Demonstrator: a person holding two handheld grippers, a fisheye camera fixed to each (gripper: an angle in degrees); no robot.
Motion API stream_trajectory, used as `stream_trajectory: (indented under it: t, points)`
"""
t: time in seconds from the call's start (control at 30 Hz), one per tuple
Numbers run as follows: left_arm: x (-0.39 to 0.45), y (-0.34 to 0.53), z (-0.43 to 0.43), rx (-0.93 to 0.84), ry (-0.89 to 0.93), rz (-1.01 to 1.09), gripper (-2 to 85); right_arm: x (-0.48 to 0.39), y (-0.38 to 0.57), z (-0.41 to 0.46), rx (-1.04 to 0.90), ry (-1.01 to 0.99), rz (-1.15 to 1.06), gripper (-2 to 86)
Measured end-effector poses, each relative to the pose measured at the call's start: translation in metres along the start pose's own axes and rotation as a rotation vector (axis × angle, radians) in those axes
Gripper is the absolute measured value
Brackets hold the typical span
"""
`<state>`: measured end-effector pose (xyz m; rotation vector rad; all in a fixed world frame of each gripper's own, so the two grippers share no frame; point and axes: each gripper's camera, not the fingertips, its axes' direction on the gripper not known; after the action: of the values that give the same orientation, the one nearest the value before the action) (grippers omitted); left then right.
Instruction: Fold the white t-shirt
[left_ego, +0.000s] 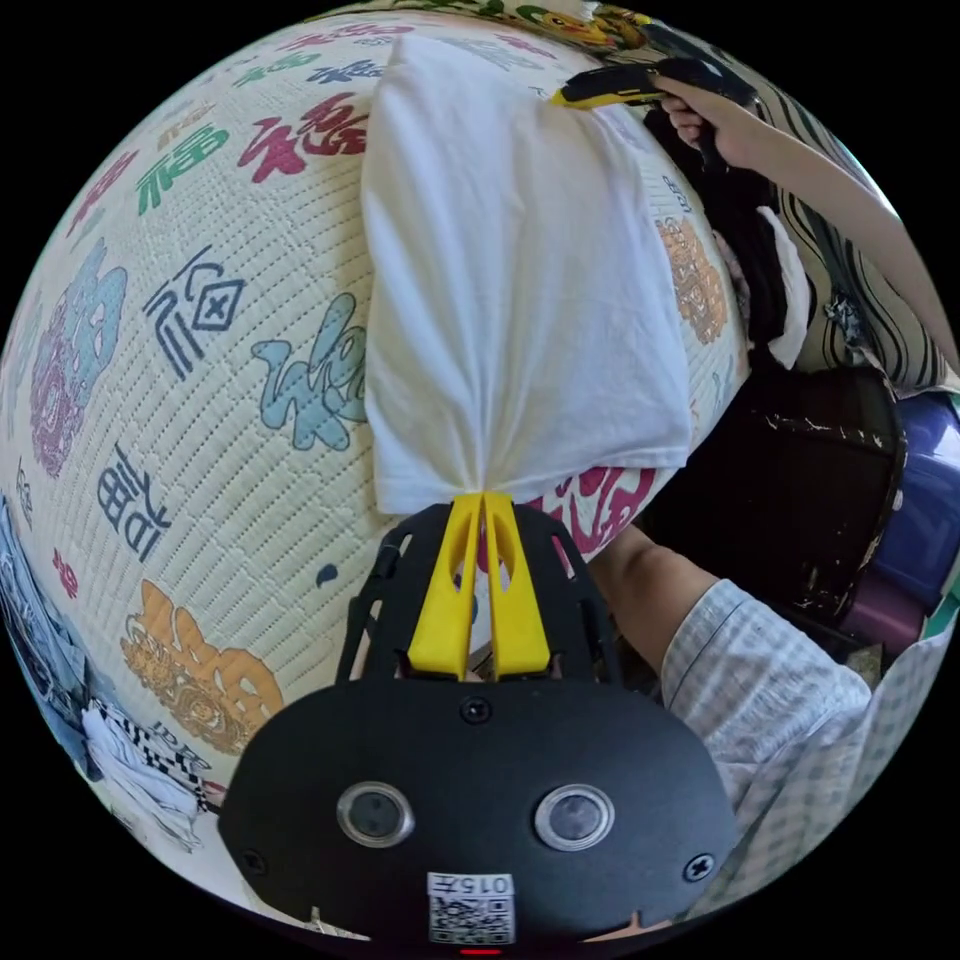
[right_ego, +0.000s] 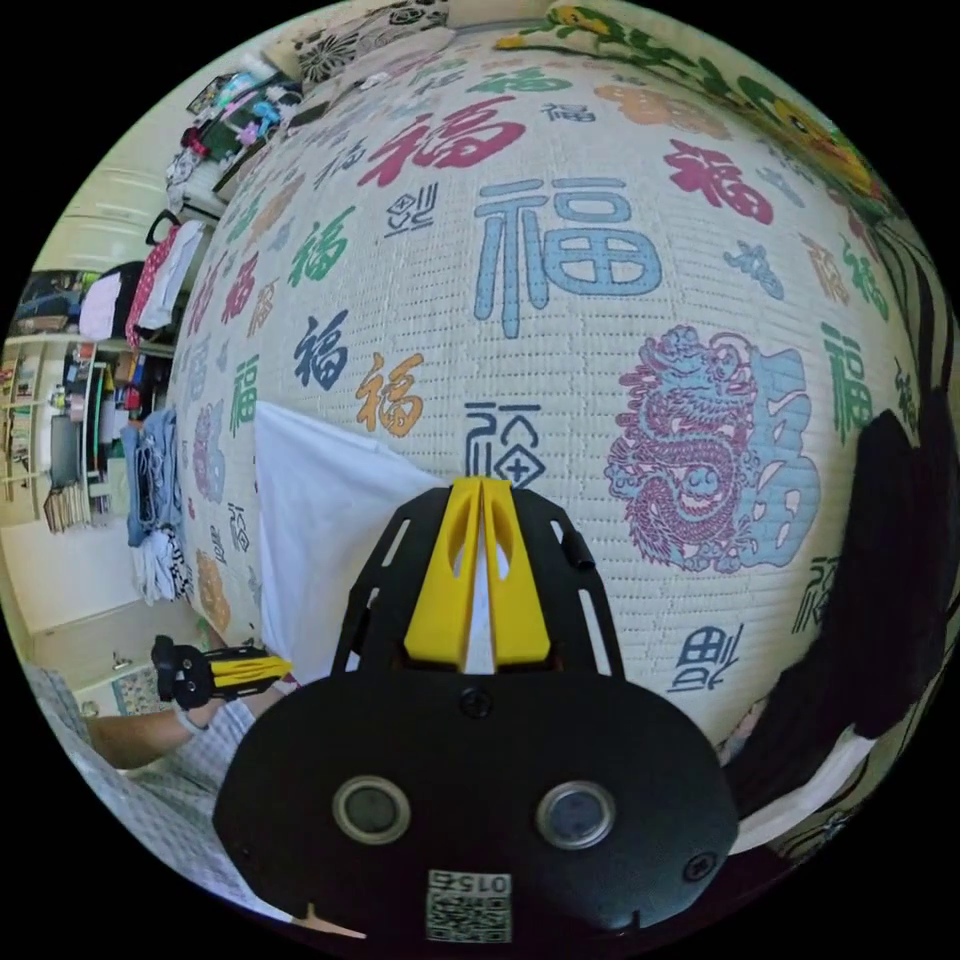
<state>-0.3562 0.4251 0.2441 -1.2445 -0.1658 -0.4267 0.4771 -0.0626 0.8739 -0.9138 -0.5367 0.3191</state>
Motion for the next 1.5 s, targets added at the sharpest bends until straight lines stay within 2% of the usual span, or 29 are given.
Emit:
stream_trajectory:
  t: [0.07,0.13,0.2,0.3,0.4,0.5,0.6,0.73,0.83,0.9,0.97,1.03,1.07,1.23,1.37,1.5]
  points:
    - [0.001,-0.005,-0.006,-0.009,0.014,0.006,-0.9,-0.001,0.016,-0.022,0.063,-0.061,-0.021,-0.5]
    - [0.005,-0.011,-0.033,0.096,0.023,0.061,-0.9,-0.011,0.043,-0.036,0.058,-0.189,-0.088,-0.5]
    - [0.007,-0.022,-0.059,0.206,0.016,0.108,-0.8,-0.023,0.065,-0.030,-0.006,-0.232,-0.135,-0.5]
    - [0.003,-0.061,-0.087,0.345,-0.034,0.207,-0.8,-0.039,0.094,0.007,-0.183,-0.082,-0.209,-0.6]
    - [-0.013,-0.114,-0.081,0.300,-0.012,0.212,-0.7,-0.028,0.109,0.041,-0.299,0.109,-0.231,-0.5]
    - [-0.027,-0.136,-0.043,0.111,-0.020,0.204,-0.7,0.000,0.112,0.036,-0.303,-0.034,-0.121,-0.4]
    - [-0.034,-0.137,-0.051,0.113,-0.019,0.225,-0.5,0.032,0.118,0.008,-0.178,-0.171,-0.013,0.2]
    - [-0.049,-0.154,-0.097,0.295,0.008,0.228,0.8,0.079,0.118,-0.026,0.050,-0.337,0.119,4.9]
    - [-0.078,-0.199,-0.108,0.295,0.129,0.161,7.8,0.105,0.106,-0.018,0.067,-0.425,0.199,8.9]
    - [-0.095,-0.228,-0.105,0.273,0.194,0.128,9.6,0.112,0.100,-0.009,0.054,-0.446,0.210,9.3]
    - [-0.107,-0.253,-0.100,0.238,0.274,0.108,9.4,0.116,0.094,0.002,0.014,-0.455,0.215,9.1]
    - [-0.113,-0.282,-0.088,0.134,0.445,0.169,5.3,0.121,0.089,0.013,-0.040,-0.493,0.236,6.7]
    - [-0.113,-0.289,-0.086,0.101,0.463,0.186,4.3,0.123,0.087,0.014,-0.050,-0.503,0.230,5.8]
    - [-0.101,-0.323,-0.106,0.044,0.335,0.332,0.4,0.143,0.075,-0.006,-0.072,-0.463,0.154,3.7]
    - [-0.103,-0.333,-0.136,0.171,0.339,0.341,0.1,0.161,0.078,-0.038,0.084,-0.504,0.149,3.3]
    - [-0.086,-0.312,-0.162,0.287,0.251,0.488,0.1,0.147,0.103,-0.066,0.160,-0.488,-0.001,3.1]
